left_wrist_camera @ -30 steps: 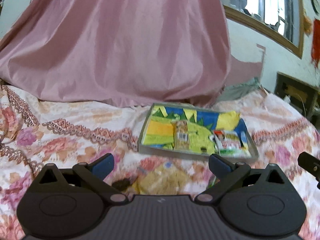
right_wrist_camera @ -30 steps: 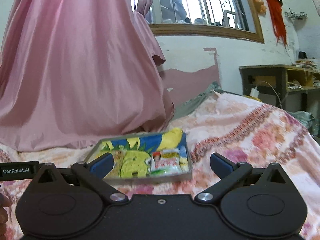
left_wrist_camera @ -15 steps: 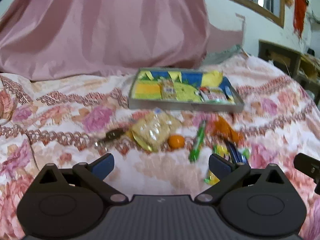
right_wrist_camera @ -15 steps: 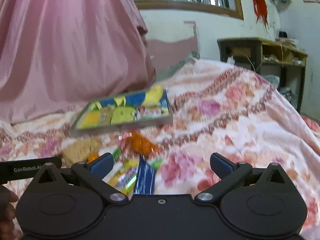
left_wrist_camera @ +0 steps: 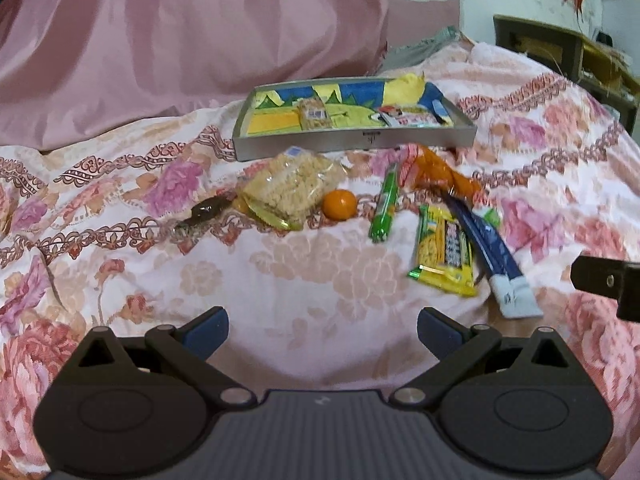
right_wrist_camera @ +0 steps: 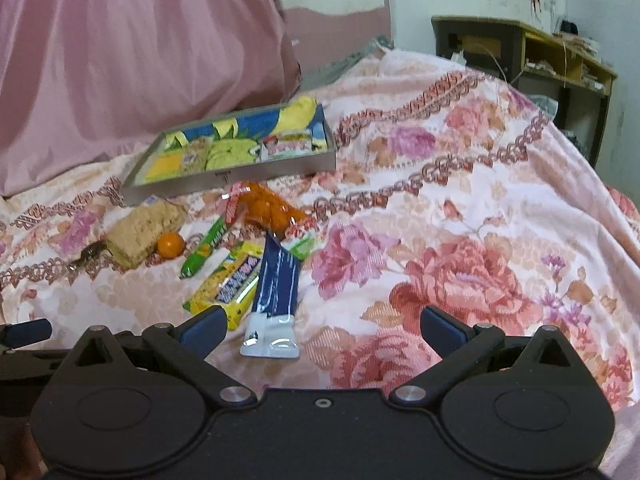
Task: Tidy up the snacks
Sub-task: 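Grasp the yellow wafer pack with the left gripper while the right grasps the blue tube snack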
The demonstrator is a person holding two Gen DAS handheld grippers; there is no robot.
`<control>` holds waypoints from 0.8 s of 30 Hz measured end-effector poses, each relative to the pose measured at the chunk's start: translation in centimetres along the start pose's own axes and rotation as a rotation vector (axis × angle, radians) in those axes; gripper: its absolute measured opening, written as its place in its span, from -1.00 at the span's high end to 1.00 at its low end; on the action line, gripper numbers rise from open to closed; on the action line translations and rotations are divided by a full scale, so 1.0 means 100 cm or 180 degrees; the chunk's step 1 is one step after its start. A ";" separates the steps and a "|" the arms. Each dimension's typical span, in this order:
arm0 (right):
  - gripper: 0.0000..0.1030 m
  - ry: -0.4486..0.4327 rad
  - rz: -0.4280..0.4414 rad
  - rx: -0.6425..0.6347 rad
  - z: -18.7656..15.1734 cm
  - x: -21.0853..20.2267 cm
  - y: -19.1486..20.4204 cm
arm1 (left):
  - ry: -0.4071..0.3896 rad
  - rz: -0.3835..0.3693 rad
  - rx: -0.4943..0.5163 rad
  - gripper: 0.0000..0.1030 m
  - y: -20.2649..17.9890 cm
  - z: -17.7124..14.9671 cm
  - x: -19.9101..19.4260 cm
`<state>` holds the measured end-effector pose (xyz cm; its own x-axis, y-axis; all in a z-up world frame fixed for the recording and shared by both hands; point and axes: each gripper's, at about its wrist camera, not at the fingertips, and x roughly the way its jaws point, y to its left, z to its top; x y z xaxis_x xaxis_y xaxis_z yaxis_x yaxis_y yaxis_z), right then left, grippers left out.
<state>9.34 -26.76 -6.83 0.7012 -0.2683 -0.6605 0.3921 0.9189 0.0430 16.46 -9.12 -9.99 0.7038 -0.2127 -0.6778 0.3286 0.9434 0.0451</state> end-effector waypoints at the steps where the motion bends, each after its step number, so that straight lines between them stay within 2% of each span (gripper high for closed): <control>1: -0.99 0.0027 0.0001 -0.0003 0.000 0.002 0.000 | 0.0011 0.0004 0.0011 -0.99 0.000 0.000 0.001; 13: -0.99 0.0270 0.0067 -0.0054 0.003 0.019 0.005 | 0.0140 0.0050 0.0092 -0.99 0.004 -0.001 0.017; 24: -0.99 0.0287 0.0244 -0.0081 0.018 0.043 0.005 | 0.0153 -0.0015 0.0379 -0.99 -0.010 0.009 0.036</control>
<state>13.61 -27.99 -8.23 0.6716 -0.1710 -0.7209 0.3233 0.9431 0.0775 19.25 -11.09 -11.80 0.6720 -0.2018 -0.7125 0.4063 0.9049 0.1269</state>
